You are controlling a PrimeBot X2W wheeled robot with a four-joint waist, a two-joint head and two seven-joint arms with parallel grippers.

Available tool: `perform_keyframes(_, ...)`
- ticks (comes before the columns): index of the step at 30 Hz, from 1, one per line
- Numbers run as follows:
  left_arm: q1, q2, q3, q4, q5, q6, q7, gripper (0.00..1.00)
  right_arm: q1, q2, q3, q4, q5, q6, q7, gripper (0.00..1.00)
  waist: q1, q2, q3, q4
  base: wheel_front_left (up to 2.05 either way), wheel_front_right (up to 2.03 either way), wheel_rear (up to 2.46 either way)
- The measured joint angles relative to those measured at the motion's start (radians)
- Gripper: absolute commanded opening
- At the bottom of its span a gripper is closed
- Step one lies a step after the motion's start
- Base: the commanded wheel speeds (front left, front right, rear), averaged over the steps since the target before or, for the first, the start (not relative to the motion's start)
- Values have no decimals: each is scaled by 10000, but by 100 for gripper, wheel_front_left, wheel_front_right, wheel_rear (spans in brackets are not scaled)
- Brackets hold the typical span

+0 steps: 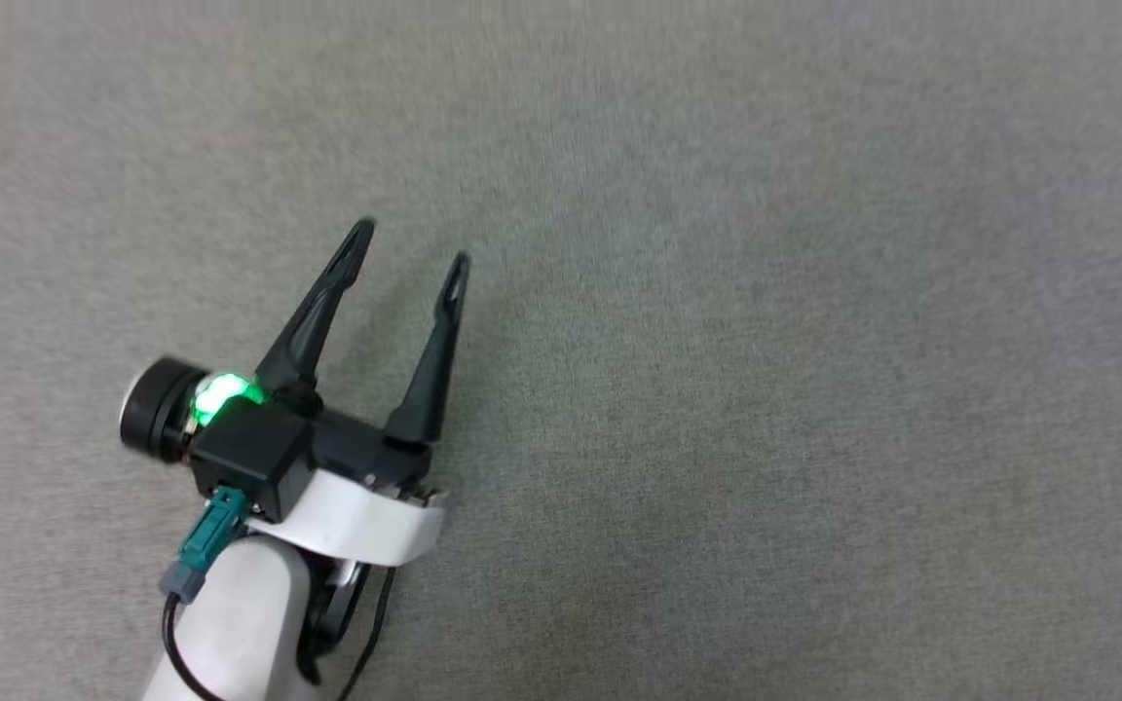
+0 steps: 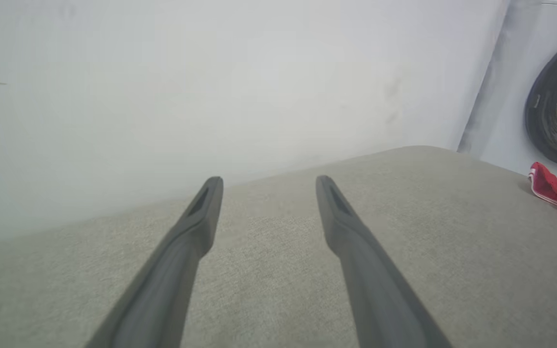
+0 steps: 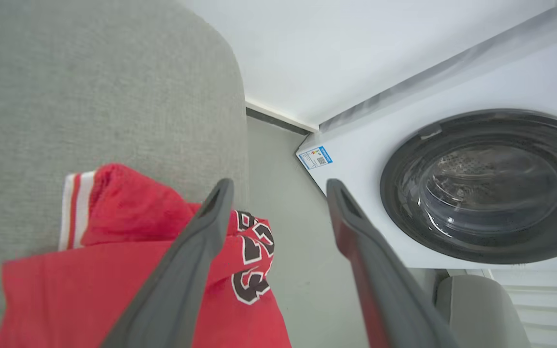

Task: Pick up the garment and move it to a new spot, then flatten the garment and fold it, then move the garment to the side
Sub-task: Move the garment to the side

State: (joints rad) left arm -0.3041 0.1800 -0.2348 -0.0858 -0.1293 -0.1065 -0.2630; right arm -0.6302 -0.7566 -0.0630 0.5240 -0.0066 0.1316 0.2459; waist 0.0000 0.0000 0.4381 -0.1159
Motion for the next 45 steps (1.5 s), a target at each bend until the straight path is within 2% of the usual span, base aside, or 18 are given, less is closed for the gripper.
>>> perform_keyframes(7,1025,-155,849,579,-203,205,2,100,598,1114,435,-1987,974,-2,-575,100,-2,0,-1506,193,0,0,0)
perform_keyframes(16,2194,-587,1505,842,-504,268,0,100,2544,3593,59,-4510,1482,0,-1749,100,-4,0,-3020,615,0,0,0)
perform_keyframes(21,2635,-844,1783,966,-794,184,0,100,3871,5149,-201,-5108,1476,-4,-2727,100,-3,0,-3422,930,0,0,0)
perform_keyframes(24,2861,-949,1898,974,-767,171,0,100,4510,5818,-259,-4803,1603,-2,-3356,100,-3,0,-3560,1094,0,0,0)
perform_keyframes(31,3092,-1143,2408,846,-667,98,0,100,5059,6684,-240,-3908,1778,-4,-4381,100,-2,1,-3722,1291,0,0,0)
perform_keyframes(45,3292,-1271,2809,959,-564,-79,0,100,5266,7012,35,-3473,1578,-4,-4918,100,-1,0,-3807,1196,0,0,0)
